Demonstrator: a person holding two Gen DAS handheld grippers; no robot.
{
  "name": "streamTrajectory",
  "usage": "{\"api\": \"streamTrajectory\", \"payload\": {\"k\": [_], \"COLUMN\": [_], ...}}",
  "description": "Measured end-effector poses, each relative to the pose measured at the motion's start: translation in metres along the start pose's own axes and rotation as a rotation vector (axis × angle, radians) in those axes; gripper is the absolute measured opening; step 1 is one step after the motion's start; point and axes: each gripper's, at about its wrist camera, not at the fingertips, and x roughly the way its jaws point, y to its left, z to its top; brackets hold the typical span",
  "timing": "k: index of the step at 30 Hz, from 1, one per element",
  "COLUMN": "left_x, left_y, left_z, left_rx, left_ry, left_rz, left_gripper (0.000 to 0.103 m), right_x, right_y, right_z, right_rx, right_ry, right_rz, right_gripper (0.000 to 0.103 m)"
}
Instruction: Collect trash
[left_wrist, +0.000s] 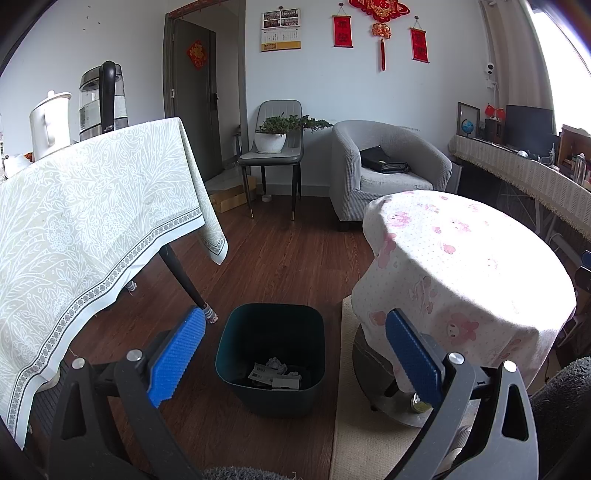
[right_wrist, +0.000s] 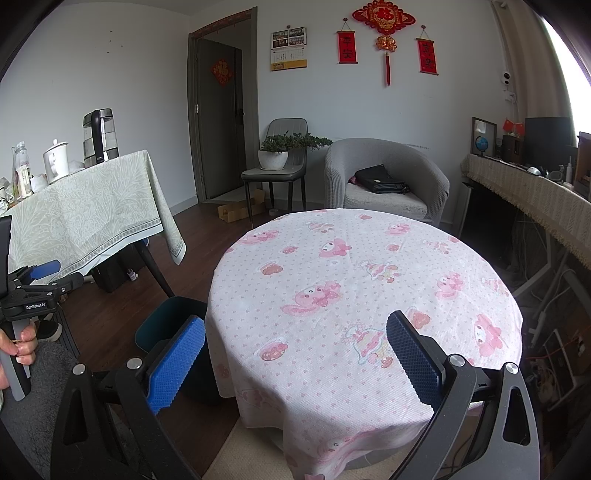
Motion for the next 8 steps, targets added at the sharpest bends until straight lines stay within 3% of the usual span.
{"api": "streamTrajectory", "payload": {"k": [8], "left_x": [0.0014], "left_y": [-0.0038], "left_z": [-0.002], "left_rx": [0.018], "left_ry": [0.004], "left_rz": [-0.003], "left_gripper": [0.1], "right_x": [-0.0001], "right_y": [-0.0002], "right_z": [0.0005], "right_rx": [-0.001], "right_ry": [0.001], "right_rz": [0.0], "right_gripper": [0.1]}}
